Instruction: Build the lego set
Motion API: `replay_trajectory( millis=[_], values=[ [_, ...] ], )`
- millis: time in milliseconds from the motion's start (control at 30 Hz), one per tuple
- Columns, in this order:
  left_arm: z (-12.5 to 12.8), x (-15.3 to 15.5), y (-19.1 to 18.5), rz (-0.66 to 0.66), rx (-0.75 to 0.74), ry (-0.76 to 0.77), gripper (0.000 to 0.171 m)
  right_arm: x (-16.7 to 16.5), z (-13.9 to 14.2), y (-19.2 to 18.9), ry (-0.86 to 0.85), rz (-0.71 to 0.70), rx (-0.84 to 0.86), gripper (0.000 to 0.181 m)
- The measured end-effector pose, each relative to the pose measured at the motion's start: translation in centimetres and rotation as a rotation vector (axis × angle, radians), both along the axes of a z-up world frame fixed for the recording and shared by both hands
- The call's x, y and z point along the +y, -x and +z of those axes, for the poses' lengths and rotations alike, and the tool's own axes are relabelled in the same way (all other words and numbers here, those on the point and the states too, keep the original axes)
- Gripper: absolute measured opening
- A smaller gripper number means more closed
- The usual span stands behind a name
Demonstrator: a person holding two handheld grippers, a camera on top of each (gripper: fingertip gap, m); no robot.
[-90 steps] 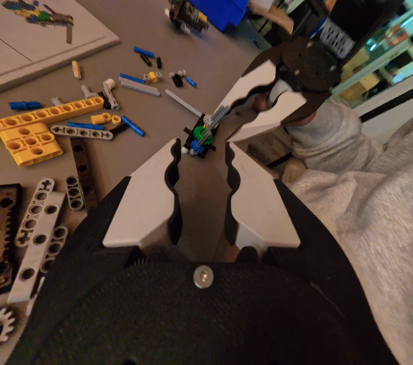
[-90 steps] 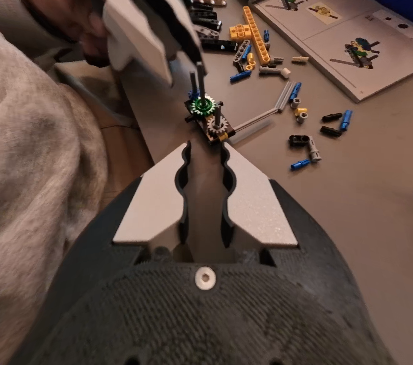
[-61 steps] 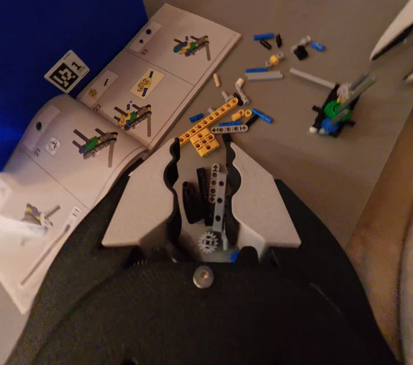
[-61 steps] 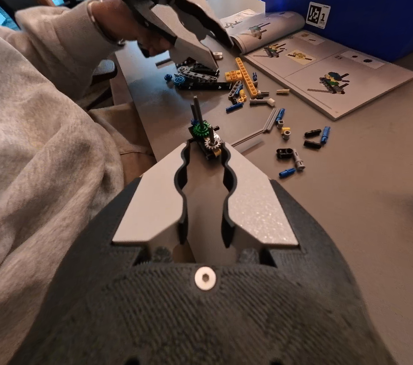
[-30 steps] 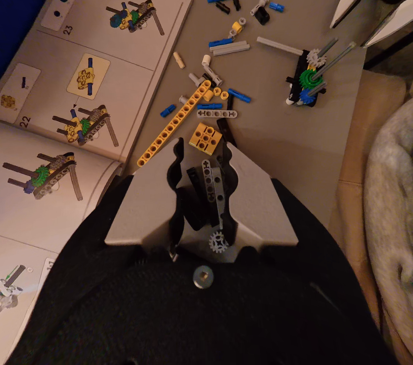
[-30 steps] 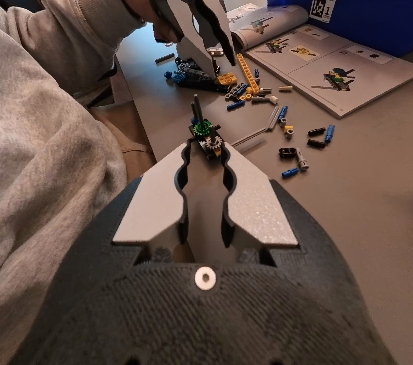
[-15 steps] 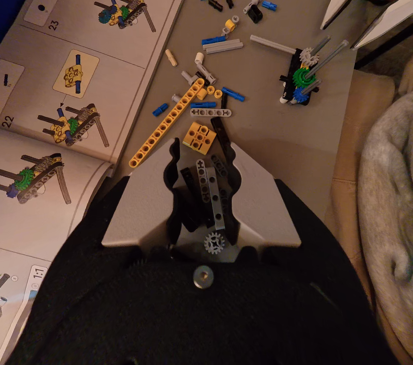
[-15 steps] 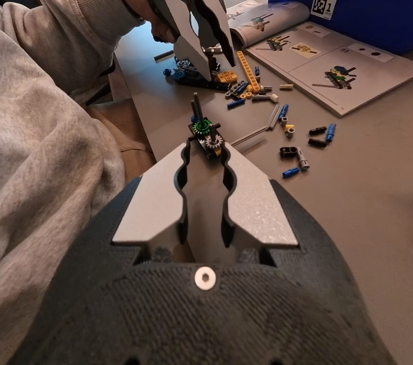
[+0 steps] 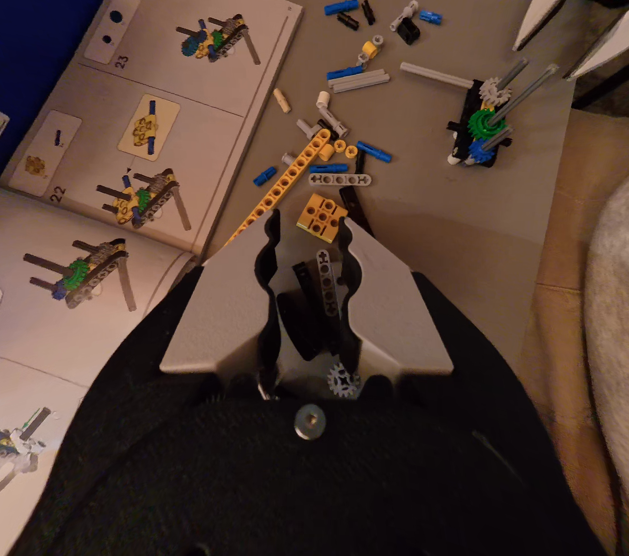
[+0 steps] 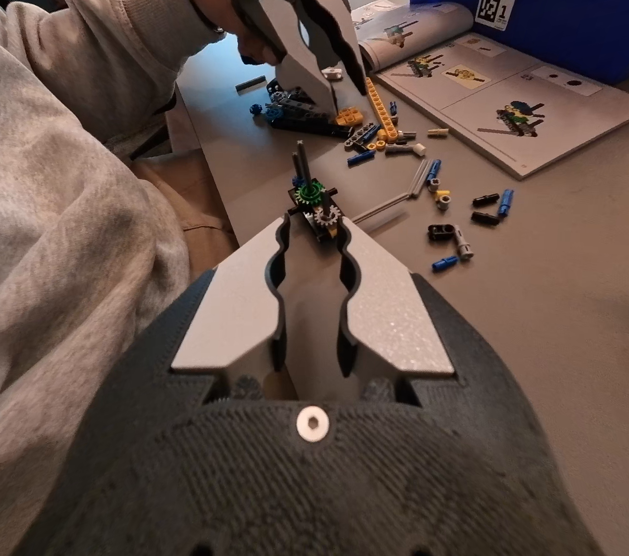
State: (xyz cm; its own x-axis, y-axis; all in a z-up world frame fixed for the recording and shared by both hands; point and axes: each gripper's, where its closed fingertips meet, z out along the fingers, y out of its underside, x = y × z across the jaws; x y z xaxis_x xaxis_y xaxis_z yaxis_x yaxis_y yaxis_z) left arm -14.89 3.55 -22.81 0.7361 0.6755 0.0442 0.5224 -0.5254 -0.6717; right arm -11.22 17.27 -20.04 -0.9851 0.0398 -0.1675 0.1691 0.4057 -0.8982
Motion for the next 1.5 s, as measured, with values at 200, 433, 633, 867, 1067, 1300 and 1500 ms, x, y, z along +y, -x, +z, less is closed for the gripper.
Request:
replay_trajectory(
  millis=[200,433,633,867,1067,1300,1500],
  values=[
    [0.2,0.0,-0.2,-0.010,-0.017,-0.046,0.032,0.0,0.0,0.0,0.001,-0.001,0.001,0.026],
    [-0.9,0.3,-0.4,-0.061,-0.051,-0.028,0.034,-0.1,0.0,0.0,0.002,0.001,0.002,0.026],
    [-1.1,0.7,-0.6,-0.090,-0.050,-0.012,0.026,-0.1,0.1,-0.1,0.008,0.002,0.006,0.026],
    [1.3,0.6,-0.3,-0.080,0.046,-0.045,0.024,-0.2,0.2,-0.2,0.013,0.005,0.010,0.026],
    [5.4,2.9,-1.3,-0.124,0.136,-0.135,0.024,-0.4,1.2,-0.1,0.060,-0.010,0.030,0.022],
    [7.5,7.8,-4.2,-0.281,0.165,-0.167,0.024,-1.5,2.5,-1.0,0.123,-0.018,0.068,0.019],
    [5.7,9.6,-4.6,-0.307,0.125,-0.083,0.024,-2.3,1.7,-1.2,0.088,-0.032,0.080,0.016]
  ],
)
